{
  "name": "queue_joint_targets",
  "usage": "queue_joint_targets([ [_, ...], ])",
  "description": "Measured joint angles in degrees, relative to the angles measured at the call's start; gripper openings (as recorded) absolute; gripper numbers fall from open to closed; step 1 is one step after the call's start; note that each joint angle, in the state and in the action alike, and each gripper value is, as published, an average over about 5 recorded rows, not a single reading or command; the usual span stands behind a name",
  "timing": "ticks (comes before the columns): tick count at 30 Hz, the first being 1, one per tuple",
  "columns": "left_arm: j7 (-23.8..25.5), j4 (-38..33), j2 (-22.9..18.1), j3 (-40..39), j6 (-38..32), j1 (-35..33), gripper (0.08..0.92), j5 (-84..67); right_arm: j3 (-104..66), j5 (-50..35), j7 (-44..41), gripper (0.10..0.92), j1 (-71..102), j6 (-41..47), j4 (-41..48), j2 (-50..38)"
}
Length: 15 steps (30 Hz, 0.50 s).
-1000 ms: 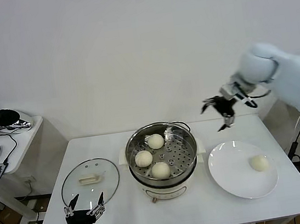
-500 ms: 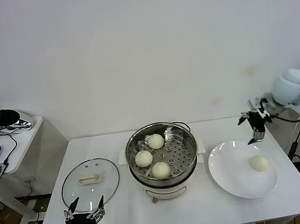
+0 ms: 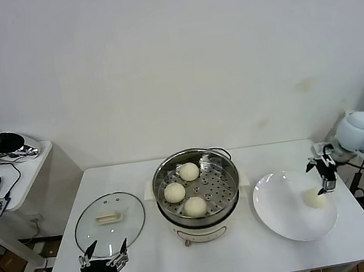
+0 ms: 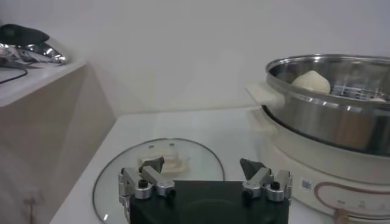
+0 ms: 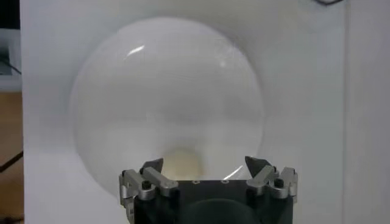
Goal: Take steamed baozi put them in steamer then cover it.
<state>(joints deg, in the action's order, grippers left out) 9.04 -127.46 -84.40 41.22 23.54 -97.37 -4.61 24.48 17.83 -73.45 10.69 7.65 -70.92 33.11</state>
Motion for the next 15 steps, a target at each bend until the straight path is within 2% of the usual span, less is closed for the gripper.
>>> queue_joint_targets([
  [15, 0.2, 1.2, 0.3, 0.0, 0.3, 0.4, 0.823, 0.5, -4.4, 6.5, 1.2, 0.823, 5.1, -4.1, 5.1, 3.5],
])
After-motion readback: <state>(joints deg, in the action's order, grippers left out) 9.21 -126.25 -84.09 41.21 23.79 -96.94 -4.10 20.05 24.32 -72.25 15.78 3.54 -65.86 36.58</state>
